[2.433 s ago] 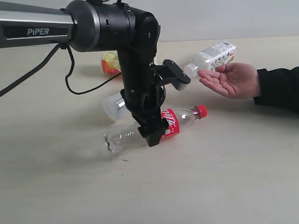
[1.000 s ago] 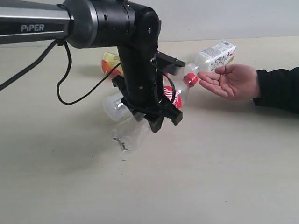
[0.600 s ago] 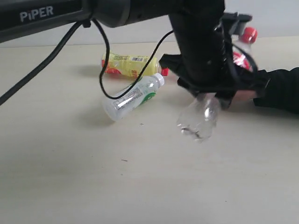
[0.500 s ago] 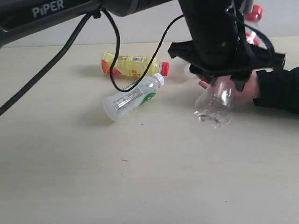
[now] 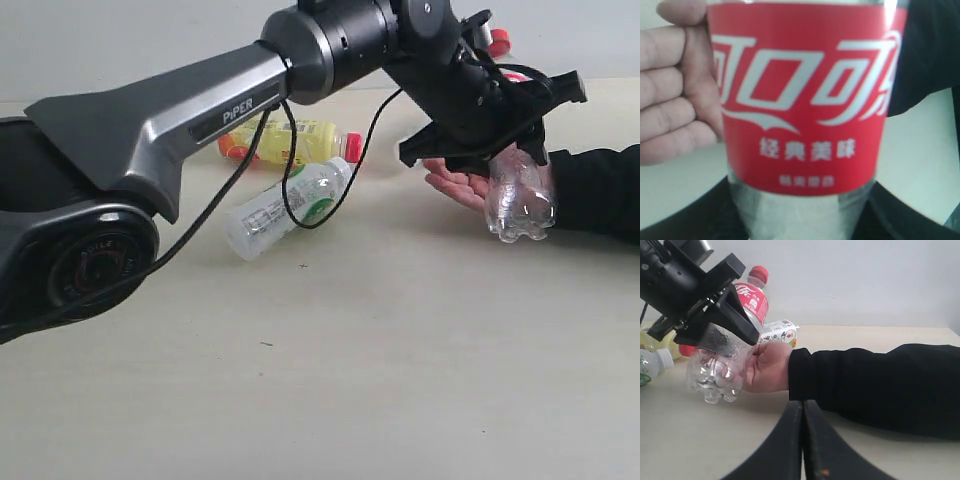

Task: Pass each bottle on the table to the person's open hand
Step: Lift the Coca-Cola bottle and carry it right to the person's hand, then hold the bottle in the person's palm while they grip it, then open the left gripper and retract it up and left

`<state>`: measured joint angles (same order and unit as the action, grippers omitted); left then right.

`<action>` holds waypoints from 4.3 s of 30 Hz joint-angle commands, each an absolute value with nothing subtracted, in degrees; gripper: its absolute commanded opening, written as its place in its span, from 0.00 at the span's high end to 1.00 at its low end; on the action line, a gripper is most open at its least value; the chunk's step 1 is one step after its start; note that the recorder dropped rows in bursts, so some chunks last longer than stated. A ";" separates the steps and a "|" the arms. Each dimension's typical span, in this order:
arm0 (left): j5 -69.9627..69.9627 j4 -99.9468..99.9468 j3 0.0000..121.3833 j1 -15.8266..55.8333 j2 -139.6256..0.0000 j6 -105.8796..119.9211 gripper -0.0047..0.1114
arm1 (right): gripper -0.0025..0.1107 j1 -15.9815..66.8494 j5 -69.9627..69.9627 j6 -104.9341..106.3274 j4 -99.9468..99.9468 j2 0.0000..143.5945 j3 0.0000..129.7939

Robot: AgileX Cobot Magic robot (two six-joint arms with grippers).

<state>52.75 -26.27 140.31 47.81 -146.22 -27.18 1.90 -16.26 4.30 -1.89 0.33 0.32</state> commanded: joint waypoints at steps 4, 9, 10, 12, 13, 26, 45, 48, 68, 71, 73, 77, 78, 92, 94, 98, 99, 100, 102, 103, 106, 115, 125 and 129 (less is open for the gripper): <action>49.43 -33.66 140.87 44.98 -149.36 -28.57 0.96 | 0.98 1.60 -15.78 4.46 -2.03 0.00 0.00; 48.44 -30.49 140.87 44.48 -149.72 -30.44 0.96 | 0.98 1.60 -15.78 4.46 -2.03 0.00 0.00; 48.45 -28.54 140.87 44.48 -149.72 -30.74 0.96 | 0.98 1.60 -15.78 4.46 -2.03 0.00 0.00; 48.33 -22.87 140.87 44.70 -149.72 -32.13 0.96 | 0.98 1.60 -15.78 4.46 -2.03 0.00 0.00; 48.33 -21.53 140.87 44.70 -149.72 -32.48 0.96 | 0.98 1.60 -15.78 4.46 -2.03 0.00 0.00; 44.59 -22.16 140.87 45.71 -151.16 -31.81 0.96 | 0.98 1.60 -15.78 4.46 -2.03 0.00 0.00; 39.91 -24.70 140.87 46.22 -152.63 -32.19 0.54 | 0.98 1.60 -15.78 4.46 -2.03 0.00 0.00; 40.13 -24.70 140.87 46.22 -152.63 -32.19 0.47 | 0.98 1.60 -15.78 4.46 -2.03 0.00 0.00; 41.72 -29.09 140.87 46.22 -152.63 -26.62 0.25 | 0.98 1.60 -16.18 4.46 -2.03 0.00 0.00; 42.63 -29.57 140.87 46.22 -152.37 -25.72 0.25 | 0.98 1.60 -16.18 4.46 -2.03 0.00 0.00; 43.50 -28.90 140.87 46.22 -151.89 -25.62 0.25 | 0.98 1.60 -16.18 4.46 -2.03 0.00 0.00; 46.56 -28.74 140.87 45.81 -151.03 -25.33 0.25 | 0.98 1.60 -16.18 4.46 -2.03 0.00 0.00; 47.29 -28.74 140.87 45.81 -150.68 -24.95 0.25 | 0.98 1.60 -16.18 4.46 -2.03 0.00 0.00; 53.35 -27.08 140.87 45.45 -149.70 -20.30 0.25 | 0.98 1.60 -16.18 4.46 -2.03 0.00 0.00; 54.14 -27.30 140.87 45.08 -149.05 -19.66 0.25 | 0.98 1.60 -16.18 4.46 -2.03 0.00 0.00; 57.01 -26.96 140.87 44.59 -146.79 -18.26 0.25 | 0.98 1.60 -16.18 4.46 -2.03 0.00 0.00; 57.81 -26.96 140.87 44.47 -146.19 -17.88 0.25 | 0.98 1.60 -16.18 4.46 -2.03 0.00 0.00; 58.49 -26.56 140.87 44.43 -145.73 -17.64 0.25 | 0.98 1.60 -16.18 4.46 -2.03 0.00 0.00; 60.90 -26.55 140.87 44.05 -143.55 -15.84 0.25 | 0.98 1.60 -16.18 4.46 -2.03 0.00 0.00; 62.57 -26.14 140.87 44.05 -142.17 -14.53 0.25 | 0.98 1.60 -16.18 4.46 -2.03 0.00 0.00; 67.18 -24.14 140.87 44.05 -138.91 -12.79 0.25 | 0.98 1.60 -16.18 4.46 -2.03 0.00 0.00; 69.96 -17.72 139.42 44.05 -130.97 -6.28 0.47 | 0.98 1.60 -16.18 4.46 -2.03 0.00 0.00; 69.96 -18.51 129.42 44.05 -126.23 -1.56 0.96 | 0.98 1.60 -16.03 4.46 -2.03 0.00 0.00; 69.96 -17.82 124.50 43.97 -123.36 0.00 0.96 | 0.98 1.60 -15.88 4.46 -2.03 0.00 0.00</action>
